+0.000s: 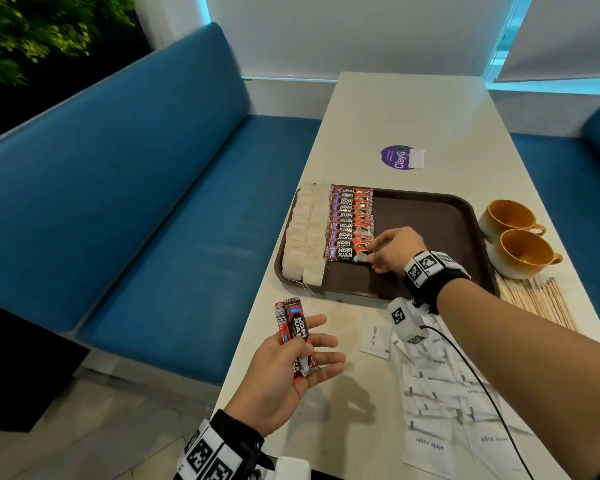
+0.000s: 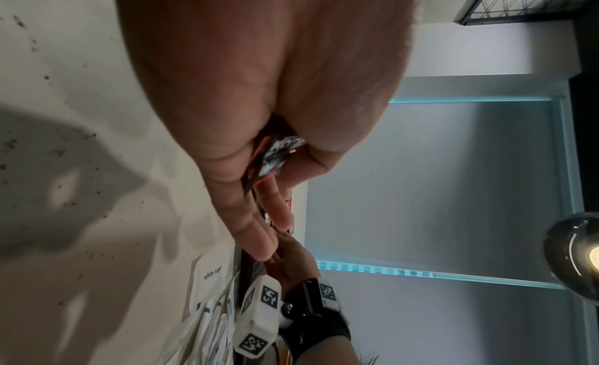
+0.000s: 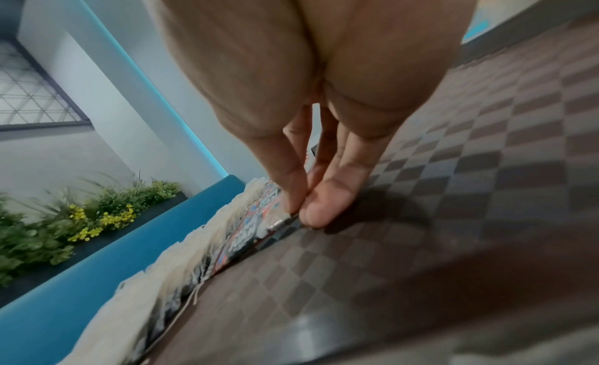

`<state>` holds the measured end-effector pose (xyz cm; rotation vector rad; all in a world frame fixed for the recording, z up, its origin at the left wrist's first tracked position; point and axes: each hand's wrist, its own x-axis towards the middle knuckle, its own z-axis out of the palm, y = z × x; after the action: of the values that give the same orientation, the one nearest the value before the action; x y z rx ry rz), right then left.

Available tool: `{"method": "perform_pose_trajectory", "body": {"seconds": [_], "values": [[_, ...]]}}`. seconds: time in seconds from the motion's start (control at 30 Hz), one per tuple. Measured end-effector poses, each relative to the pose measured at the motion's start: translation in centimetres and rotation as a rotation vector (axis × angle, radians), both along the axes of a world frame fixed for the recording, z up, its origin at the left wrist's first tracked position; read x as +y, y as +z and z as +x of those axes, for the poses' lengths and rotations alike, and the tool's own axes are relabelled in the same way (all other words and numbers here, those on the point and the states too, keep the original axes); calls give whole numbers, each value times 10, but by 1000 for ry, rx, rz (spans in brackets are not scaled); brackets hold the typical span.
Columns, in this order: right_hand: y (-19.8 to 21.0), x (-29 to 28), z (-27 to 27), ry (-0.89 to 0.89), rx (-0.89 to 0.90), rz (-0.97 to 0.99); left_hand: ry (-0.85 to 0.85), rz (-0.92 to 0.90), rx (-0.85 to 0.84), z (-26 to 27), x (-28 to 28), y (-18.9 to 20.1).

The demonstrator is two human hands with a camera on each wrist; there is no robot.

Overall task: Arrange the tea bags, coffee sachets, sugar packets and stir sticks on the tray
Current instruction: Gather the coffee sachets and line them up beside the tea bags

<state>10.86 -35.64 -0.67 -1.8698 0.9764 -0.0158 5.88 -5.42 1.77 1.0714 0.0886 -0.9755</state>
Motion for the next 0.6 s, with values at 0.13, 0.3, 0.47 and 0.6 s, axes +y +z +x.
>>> {"method": "perform_pose_trajectory", "body": {"seconds": [0.13,0.3,0.47,0.6], "values": [[2,2,3,18,14,-20,-6,-2,1,0,-2,0],[3,1,4,24,40,-16,-7,-4,1,1,0,3],[2,0,3,-3,40,8,-2,-9,9,1,0,0],[4,-1,1,-14,38,27,3,-21,17,1,1,-2]]}}
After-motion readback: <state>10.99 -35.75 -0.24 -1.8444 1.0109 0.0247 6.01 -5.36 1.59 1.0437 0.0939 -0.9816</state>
